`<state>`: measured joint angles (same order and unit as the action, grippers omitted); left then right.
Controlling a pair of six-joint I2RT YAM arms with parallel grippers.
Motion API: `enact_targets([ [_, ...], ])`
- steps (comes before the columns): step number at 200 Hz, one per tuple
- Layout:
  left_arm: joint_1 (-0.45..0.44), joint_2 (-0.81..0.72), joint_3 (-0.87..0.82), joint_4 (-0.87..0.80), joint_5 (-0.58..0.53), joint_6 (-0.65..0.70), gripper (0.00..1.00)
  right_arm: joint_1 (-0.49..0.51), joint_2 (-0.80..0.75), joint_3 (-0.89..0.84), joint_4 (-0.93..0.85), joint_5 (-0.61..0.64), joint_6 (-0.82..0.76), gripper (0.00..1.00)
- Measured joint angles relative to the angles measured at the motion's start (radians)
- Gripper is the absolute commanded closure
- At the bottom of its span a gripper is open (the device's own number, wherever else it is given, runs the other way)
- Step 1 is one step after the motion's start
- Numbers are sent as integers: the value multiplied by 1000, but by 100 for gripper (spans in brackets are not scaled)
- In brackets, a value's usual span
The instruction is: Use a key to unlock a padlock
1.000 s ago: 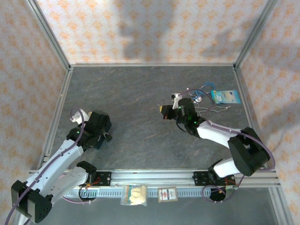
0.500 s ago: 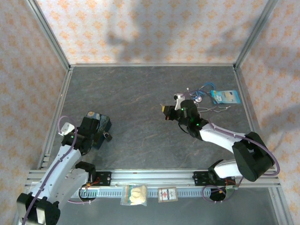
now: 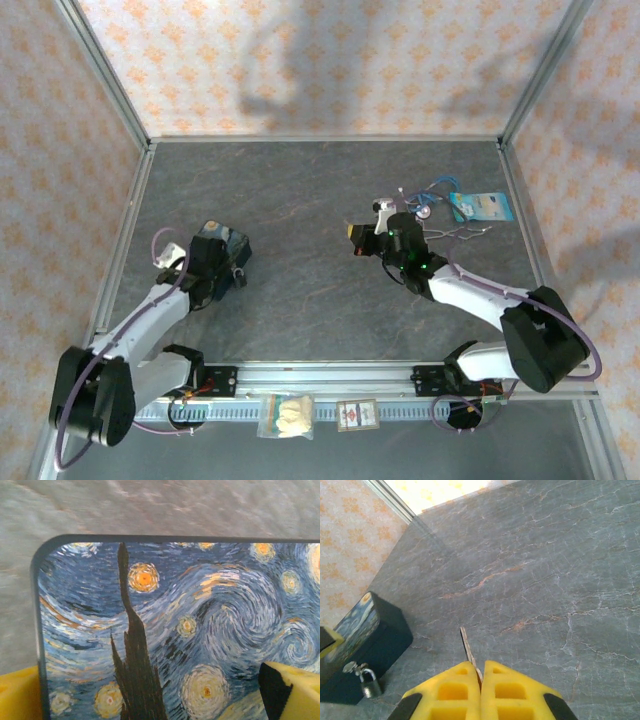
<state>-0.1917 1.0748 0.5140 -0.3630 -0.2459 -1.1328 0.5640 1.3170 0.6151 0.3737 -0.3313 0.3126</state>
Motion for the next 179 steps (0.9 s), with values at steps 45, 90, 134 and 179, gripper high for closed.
enact_targets([
  [45, -71, 235, 115, 193, 34, 102, 1, 0, 0, 0, -9, 10, 0, 100],
  [90, -100, 423, 250, 327, 56, 255, 1, 0, 0, 0, -16, 20, 0, 100],
  [134, -100, 382, 322, 333, 48, 463, 1, 0, -8, 0, -24, 36, -4, 100],
  [179, -115, 53, 180, 373, 126, 573, 10, -3, -13, 2, -37, 59, -44, 100],
])
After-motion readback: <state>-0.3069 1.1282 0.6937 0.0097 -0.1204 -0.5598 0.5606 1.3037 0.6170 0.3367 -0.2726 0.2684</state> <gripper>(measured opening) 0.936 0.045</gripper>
